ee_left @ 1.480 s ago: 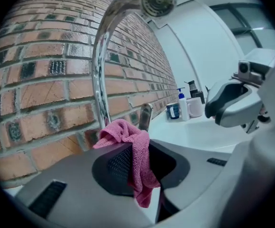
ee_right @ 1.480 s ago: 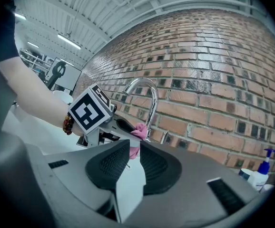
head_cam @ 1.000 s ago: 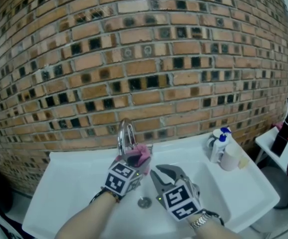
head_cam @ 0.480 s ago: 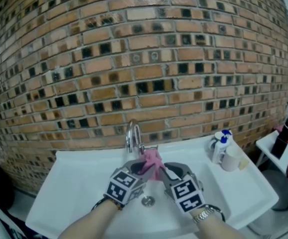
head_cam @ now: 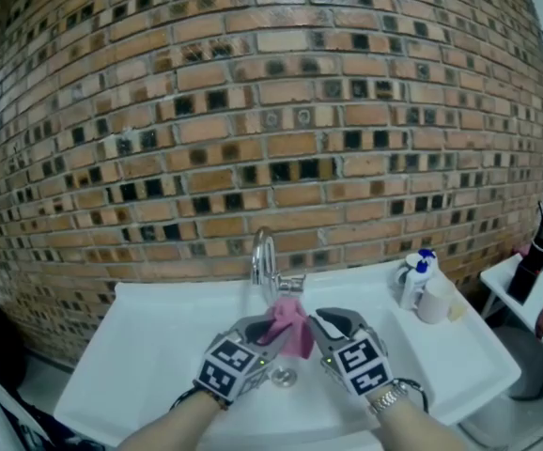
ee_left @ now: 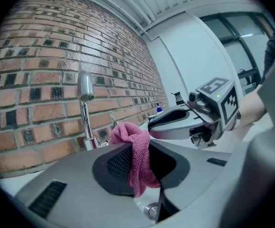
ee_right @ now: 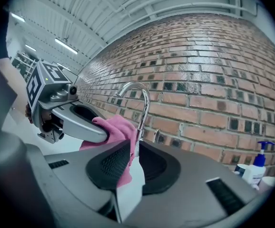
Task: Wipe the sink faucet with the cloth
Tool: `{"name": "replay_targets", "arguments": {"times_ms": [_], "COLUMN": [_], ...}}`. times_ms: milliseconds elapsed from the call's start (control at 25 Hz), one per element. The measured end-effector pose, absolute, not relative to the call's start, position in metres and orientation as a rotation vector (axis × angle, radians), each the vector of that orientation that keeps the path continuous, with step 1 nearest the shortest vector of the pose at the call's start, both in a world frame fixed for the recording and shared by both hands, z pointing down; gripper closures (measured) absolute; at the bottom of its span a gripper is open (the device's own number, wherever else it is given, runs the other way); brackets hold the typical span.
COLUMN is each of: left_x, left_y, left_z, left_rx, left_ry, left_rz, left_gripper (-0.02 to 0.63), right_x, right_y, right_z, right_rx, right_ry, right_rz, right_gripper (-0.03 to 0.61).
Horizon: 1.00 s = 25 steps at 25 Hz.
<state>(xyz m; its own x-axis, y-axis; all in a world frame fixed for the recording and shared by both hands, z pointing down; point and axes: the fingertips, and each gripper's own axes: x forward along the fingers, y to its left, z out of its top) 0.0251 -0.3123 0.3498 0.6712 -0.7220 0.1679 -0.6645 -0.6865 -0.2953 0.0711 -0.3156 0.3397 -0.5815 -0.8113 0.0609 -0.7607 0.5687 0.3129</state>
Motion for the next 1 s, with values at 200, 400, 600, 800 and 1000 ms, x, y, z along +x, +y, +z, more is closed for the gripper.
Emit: {"name": "replay_targets", "arguments": {"times_ms": [200,400,600,800,1000], "left_x": [0.01,-0.002,-0.017,-0.029,-0.043], "left_y": [-0.299,-0.283,-0.271,-0.263,-0.253], "left_z": [0.353,0.355,0.354,0.34,0.336], "left_rx": [-2.687,-2.696,-2.693,-2.667,-2.663], "left_ry": [1.146,1.166,1.193,1.202,1.226], "left_rz": [-0.364,-0.332,-0.301,-0.268,-0.231], "left_gripper": [0.529,0.529,0.529,0.528,0.528], "right_x": [0.067,0.062,0.055,0.042,0.037], "right_y": [-0.308,-0.304,-0.293,-0.261,-0.244], "right_z": [0.339,0.342,0.324,0.315,0.325], "right_rx": [1.307,1.3,1.302,1.296,1.345], "right_ry": [-2.607,-2.592,-2.62,-2.684,-2.749], "right_rz": [-0.406,-0.42,-0.364,-0.25,-0.15], "right_gripper": [0.511,0.512,0.512,0.514,0.517]}}
